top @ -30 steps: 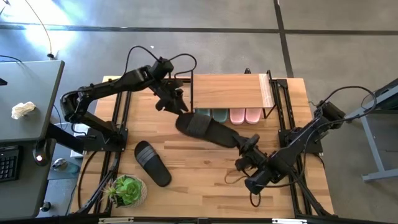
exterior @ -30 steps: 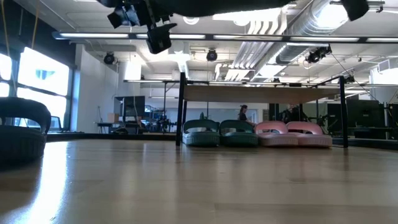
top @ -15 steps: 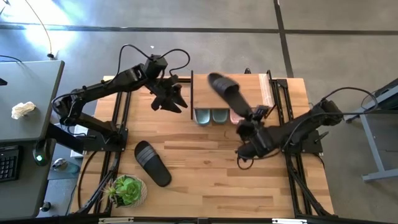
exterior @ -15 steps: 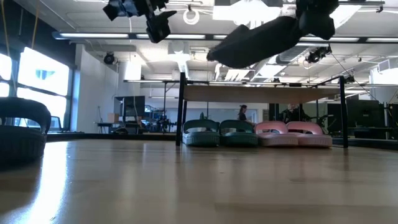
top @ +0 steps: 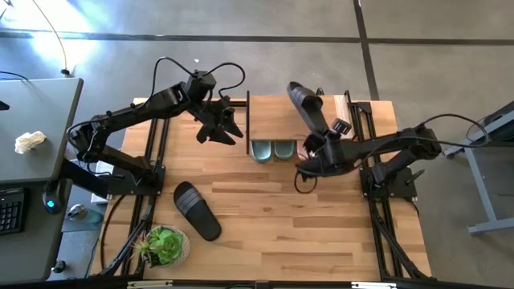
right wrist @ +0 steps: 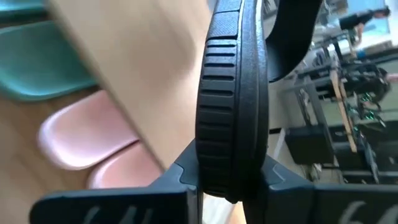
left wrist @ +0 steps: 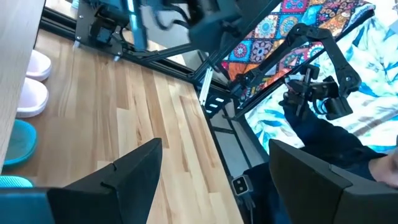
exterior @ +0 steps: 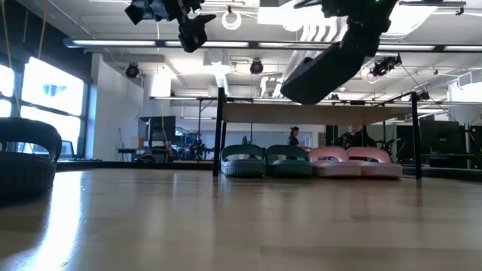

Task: Pick and place slides into the shelf
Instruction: Put the right black slide on the shelf, then put the black slide on the shelf

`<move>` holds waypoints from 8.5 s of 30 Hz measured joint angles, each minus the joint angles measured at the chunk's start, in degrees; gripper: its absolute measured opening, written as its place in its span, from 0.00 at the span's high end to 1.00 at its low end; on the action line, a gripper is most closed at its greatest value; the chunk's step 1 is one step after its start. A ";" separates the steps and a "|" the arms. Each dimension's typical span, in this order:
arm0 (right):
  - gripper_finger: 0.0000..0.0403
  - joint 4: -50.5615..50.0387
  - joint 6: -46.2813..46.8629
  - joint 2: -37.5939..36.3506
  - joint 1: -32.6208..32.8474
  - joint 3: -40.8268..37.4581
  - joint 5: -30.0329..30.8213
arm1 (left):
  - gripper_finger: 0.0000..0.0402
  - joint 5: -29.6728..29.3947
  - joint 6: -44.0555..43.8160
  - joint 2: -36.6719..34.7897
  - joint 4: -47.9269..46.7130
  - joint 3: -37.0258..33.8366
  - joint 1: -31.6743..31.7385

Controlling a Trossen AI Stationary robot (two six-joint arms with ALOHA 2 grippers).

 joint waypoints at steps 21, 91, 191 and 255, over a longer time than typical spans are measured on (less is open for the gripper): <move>0.91 0.03 -1.34 0.00 -9.58 -5.15 -6.31 | 0.31 -4.59 3.01 0.07 -0.07 0.00 -0.07; 0.38 4.28 -10.41 -0.11 4.84 -5.74 -18.13 | 0.31 -15.52 -4.80 0.09 -16.88 -0.04 -4.61; 0.38 49.16 -29.17 -0.07 17.40 -6.45 -25.04 | 0.87 -9.14 -17.41 1.09 -14.11 -39.43 -14.95; 0.38 62.52 -85.92 13.87 31.20 -6.36 26.77 | 1.00 -6.67 -19.81 1.05 -11.46 1.46 0.57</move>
